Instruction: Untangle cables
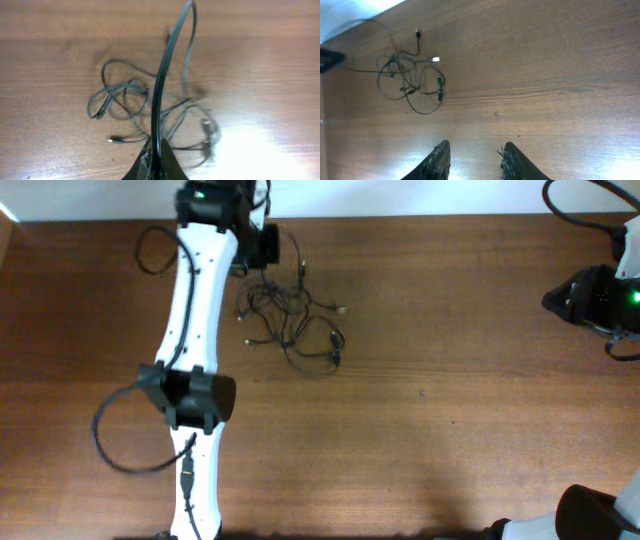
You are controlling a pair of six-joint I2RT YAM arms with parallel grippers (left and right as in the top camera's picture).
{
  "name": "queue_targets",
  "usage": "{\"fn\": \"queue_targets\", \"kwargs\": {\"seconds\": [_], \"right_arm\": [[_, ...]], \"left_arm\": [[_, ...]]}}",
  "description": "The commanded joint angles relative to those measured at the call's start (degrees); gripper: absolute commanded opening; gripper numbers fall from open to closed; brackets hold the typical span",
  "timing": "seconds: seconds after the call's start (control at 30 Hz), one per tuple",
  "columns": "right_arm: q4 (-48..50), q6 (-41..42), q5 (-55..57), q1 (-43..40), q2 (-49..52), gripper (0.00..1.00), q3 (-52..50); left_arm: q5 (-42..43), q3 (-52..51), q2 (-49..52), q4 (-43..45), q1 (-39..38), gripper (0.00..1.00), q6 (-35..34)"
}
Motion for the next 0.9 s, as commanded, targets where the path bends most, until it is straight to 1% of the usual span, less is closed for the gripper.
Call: {"fn": "queue_targets", "kwargs": {"seconds": [0.0, 0.03, 0.17, 0.3, 0.5, 0.57, 0.73, 0.87], "right_arm": [[0.11, -0.44, 0.04, 0.44, 1.68, 0.35, -0.26], [0.13, -0.44, -1.03, 0.44, 2.19, 0.35, -0.26], [0.44, -0.46, -1.44, 1.07, 2.36, 0.35, -0.26], [1.09, -0.44, -1.42, 3.10, 2.38, 0.35, -0.28], [3.17, 0.42, -1.49, 7.91, 2.56, 0.35, -0.37], [4.52, 2.10, -1.46, 10.16, 2.56, 0.35, -0.37], [12.15, 12.66, -1.40, 17.64, 2.67, 0.34, -0.70], [19.85, 20.55, -0.04, 23.61, 2.93, 0.34, -2.82]], "left_arm": [[5.99, 10.16, -3.98, -3.98, -0.20, 0.00, -0.26], [7.76, 13.62, -4.52, -5.25, -0.48, 0.00, 0.24], [10.03, 19.74, -6.19, -5.84, -1.36, 0.00, 0.57], [10.60, 19.78, -10.75, -0.85, -2.01, 0.00, 0.55], [17.84, 19.78, -15.54, 5.62, -2.01, 0.00, 0.55], [20.15, 19.78, -16.11, 6.49, -2.01, 0.00, 0.52], [27.87, 19.30, -16.09, 6.62, -2.01, 0.00, 0.52], [30.25, 19.30, -16.09, 6.75, -2.01, 0.00, 0.52]]}}
